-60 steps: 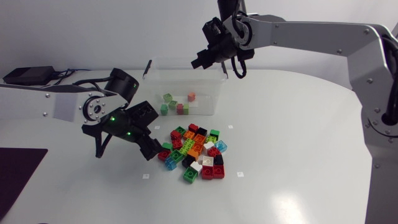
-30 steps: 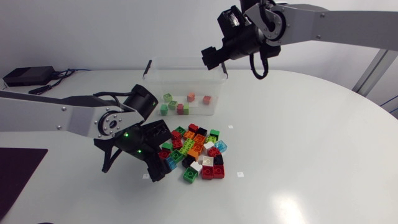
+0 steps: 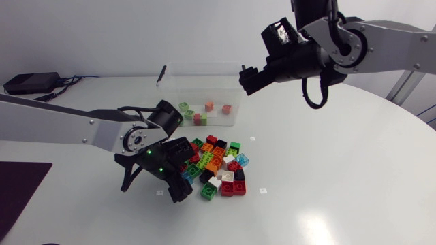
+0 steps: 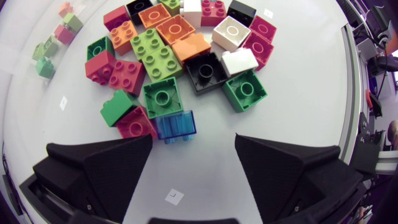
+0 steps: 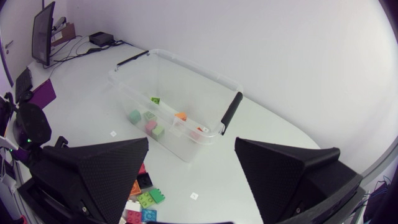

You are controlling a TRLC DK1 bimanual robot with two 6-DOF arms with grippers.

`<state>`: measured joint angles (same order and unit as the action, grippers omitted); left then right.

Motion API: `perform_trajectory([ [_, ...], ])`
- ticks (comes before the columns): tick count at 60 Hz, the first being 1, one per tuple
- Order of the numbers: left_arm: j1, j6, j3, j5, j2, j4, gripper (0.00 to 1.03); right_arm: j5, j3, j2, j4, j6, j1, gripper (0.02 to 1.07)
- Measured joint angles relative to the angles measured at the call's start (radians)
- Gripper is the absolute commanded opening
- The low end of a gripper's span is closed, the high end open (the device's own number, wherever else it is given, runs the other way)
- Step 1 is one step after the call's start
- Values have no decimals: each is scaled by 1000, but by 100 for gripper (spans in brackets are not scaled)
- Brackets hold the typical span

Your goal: Place the duplo bricks in the container

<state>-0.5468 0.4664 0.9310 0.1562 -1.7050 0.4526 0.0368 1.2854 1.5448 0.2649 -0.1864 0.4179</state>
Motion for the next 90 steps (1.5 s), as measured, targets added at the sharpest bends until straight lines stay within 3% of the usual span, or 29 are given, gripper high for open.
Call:
perform_trajectory([
  [15,0,-3,35,0,-75,-35,88,1,-131,-125,-1,0,8,102],
  [23,0,-18,54,0,-89,-40,52,0,-190,-166,-3,-8,8,102],
  [33,-21,-29,54,0,-89,-40,36,-1,-269,-215,-3,-24,12,102],
  [50,-24,-34,51,-3,-70,-25,38,-1,-351,-267,-2,-45,26,102],
  [54,-24,-40,50,-3,-55,-23,45,-1,-357,-267,0,-46,26,102],
  [63,-24,-40,49,-3,-16,-16,47,-1,-358,-270,0,-46,36,102],
  [66,-24,-41,47,-3,-11,-16,54,-1,-358,-270,0,-46,40,102],
  [72,-24,-41,36,-3,-6,-15,54,-1,-371,-276,6,-50,45,102],
  [84,-24,-40,5,-3,42,11,54,-1,-431,-403,153,-89,13,102],
  [90,-24,-40,-2,-3,81,21,54,8,-473,-484,222,-137,-69,102],
])
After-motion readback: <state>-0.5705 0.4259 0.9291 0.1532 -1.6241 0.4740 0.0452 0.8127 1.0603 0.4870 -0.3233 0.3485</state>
